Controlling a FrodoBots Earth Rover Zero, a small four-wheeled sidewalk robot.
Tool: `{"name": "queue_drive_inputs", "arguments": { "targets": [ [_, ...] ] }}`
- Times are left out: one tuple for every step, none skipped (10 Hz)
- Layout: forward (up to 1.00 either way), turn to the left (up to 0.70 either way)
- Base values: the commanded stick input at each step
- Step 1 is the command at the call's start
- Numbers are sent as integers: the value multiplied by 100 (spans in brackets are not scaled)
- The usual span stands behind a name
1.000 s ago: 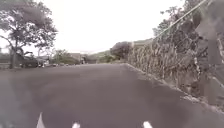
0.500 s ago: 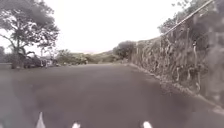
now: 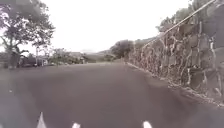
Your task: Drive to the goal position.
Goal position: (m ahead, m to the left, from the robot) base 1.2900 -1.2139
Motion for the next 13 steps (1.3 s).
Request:
{"name": "queue_drive_inputs", "arguments": {
  "targets": [
    [100, -8],
    [100, -14],
    [100, -20],
    [100, -10],
    [100, -27],
    [100, -16],
    [100, -5],
    [100, 0],
    [100, 0],
    [100, 0],
    [100, 0],
    [100, 0],
    [100, 0]
  ]
}}
